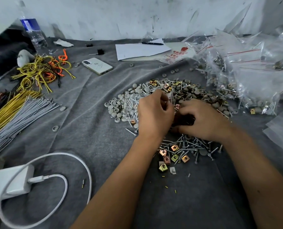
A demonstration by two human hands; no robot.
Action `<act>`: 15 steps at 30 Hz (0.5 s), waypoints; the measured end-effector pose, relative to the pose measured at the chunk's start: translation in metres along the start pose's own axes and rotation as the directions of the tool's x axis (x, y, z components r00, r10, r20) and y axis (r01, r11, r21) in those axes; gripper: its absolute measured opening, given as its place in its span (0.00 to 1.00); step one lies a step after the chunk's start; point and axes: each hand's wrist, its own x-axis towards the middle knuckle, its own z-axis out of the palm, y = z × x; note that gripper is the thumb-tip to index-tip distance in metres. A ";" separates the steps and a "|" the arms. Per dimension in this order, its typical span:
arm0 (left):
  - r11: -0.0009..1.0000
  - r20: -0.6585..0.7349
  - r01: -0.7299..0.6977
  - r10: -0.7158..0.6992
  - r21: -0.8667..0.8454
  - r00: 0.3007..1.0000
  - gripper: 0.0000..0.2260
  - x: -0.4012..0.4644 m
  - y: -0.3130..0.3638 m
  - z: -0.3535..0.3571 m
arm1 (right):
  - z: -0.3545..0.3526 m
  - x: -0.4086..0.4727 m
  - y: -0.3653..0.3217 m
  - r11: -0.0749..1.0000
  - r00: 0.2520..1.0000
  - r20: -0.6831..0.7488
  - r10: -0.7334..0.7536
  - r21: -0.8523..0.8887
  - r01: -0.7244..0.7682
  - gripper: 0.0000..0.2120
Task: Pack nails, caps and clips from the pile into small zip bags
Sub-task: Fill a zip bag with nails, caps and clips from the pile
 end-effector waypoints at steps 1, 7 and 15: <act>0.999 0.018 -0.027 0.027 0.035 0.999 0.02 -0.001 0.001 0.000 | 0.000 0.000 0.000 1.000 0.999 0.049 0.012 -0.014 -0.011 0.12; 0.947 0.253 -0.223 0.163 0.231 0.954 0.04 -0.002 0.009 0.003 | -0.002 0.002 -0.003 0.999 0.989 0.145 0.021 0.037 -0.026 0.05; 0.989 0.160 -0.104 0.086 0.105 0.983 0.03 -0.001 0.002 0.004 | -0.003 0.001 -0.001 0.993 0.995 0.092 0.030 0.110 -0.040 0.01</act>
